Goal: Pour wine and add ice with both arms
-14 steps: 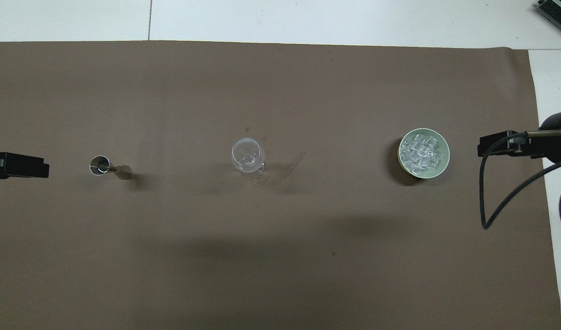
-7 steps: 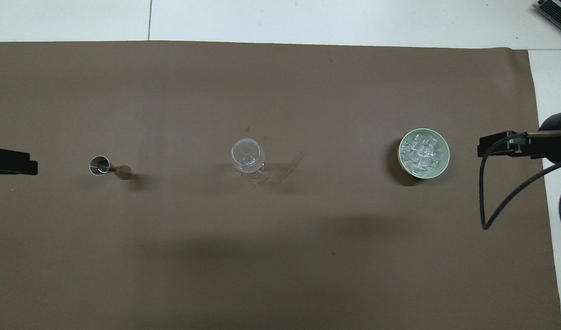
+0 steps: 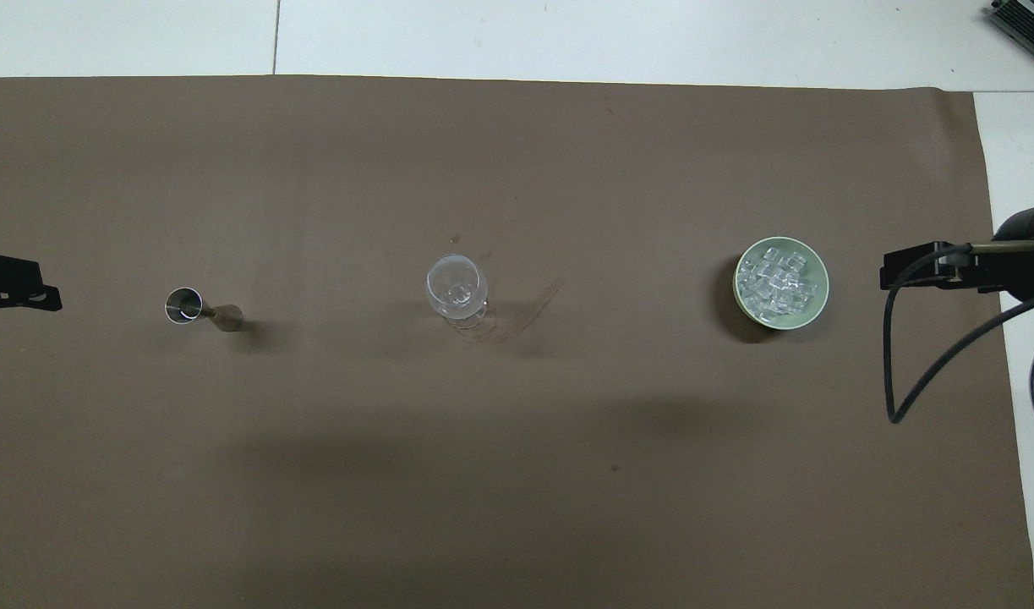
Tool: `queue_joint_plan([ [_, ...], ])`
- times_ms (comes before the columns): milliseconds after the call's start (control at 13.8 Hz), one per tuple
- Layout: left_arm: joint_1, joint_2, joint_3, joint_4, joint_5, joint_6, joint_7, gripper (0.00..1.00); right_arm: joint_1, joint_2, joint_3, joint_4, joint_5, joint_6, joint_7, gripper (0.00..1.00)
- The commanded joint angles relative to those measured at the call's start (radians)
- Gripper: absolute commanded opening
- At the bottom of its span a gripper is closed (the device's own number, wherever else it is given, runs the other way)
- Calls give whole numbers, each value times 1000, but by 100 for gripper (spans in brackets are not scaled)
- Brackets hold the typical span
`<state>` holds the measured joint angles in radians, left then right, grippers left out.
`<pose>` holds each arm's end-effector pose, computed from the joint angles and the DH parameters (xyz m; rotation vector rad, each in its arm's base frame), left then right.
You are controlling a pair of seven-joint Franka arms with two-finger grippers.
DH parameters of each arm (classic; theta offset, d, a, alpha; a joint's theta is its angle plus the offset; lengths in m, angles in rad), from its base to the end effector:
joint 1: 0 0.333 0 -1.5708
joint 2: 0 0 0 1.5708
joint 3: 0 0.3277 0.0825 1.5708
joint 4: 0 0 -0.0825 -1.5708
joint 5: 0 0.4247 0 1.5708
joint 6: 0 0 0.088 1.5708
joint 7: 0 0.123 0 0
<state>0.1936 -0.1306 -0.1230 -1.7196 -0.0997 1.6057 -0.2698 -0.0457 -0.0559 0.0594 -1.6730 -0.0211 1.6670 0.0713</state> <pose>0.5553 0.0233 0.6217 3.0116 0.5232 0.0113 0.5861 0.0065 0.6091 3.1171 -0.0875 0.0792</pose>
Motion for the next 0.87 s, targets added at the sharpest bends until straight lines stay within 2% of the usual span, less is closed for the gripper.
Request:
queue_joint_plan([
  [0, 29, 20, -6, -31, -34, 57, -243, 100, -13, 10, 7, 15, 6, -3, -22, 100],
  [145, 32, 31, -6, -49, -66, 62, -389, 100, -13, 10, 7, 15, 6, -3, -22, 100],
  [434, 147, 87, -6, -44, -248, 57, -551, 100, -13, 10, 7, 15, 6, -3, -21, 100],
  [579, 168, 127, -6, -45, -322, 65, -635, 100, -13, 10, 7, 15, 6, -3, -22, 100],
  [796, 228, 146, -6, -49, -434, 48, -663, 100, -13, 10, 7, 15, 6, -3, -22, 100],
])
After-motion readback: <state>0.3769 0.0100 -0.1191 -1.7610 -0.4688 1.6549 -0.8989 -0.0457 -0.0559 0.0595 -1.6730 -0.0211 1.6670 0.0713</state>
